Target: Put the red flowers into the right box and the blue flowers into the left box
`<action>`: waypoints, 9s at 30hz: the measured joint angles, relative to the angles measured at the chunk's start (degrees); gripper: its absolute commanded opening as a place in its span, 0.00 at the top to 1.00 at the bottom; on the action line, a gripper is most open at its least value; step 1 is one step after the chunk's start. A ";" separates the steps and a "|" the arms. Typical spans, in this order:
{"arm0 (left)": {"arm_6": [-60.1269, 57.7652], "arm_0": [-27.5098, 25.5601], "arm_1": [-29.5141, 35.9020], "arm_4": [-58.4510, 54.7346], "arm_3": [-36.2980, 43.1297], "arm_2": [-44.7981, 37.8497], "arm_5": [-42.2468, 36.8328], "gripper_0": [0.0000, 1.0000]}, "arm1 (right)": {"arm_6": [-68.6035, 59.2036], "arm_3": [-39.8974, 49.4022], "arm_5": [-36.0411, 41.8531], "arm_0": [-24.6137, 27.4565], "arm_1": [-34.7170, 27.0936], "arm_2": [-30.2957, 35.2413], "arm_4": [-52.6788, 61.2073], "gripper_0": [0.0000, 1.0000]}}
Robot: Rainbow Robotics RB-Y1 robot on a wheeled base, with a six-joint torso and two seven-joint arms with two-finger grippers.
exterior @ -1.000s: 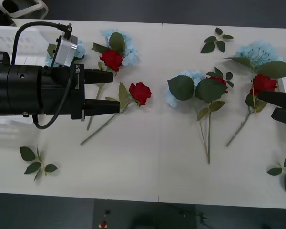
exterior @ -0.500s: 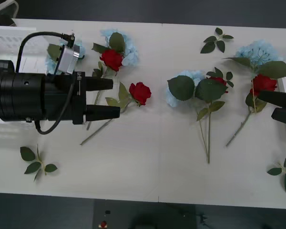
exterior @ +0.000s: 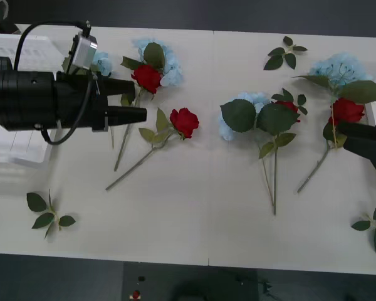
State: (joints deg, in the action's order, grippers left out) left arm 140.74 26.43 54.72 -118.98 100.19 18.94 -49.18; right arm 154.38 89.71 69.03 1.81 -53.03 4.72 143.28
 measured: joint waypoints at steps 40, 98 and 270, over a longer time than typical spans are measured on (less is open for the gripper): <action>-25.93 12.97 -10.02 40.99 -44.40 4.71 5.53 0.00 | -83.61 -9.21 4.37 -29.85 -3.67 -5.23 -57.35 0.00; -54.60 18.90 -22.57 82.29 -43.80 4.71 8.99 1.00 | -97.17 -30.08 -12.55 -34.70 0.14 -25.81 -81.39 0.00; -24.07 -6.32 -27.74 28.26 -3.72 -22.61 -11.24 1.00 | -101.34 -40.75 -22.34 -48.93 16.60 -21.51 -103.80 0.00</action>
State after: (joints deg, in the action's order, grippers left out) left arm 116.67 20.11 26.97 -90.72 96.47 -3.68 -60.41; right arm 53.03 48.96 46.69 -47.13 -36.43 -16.79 39.48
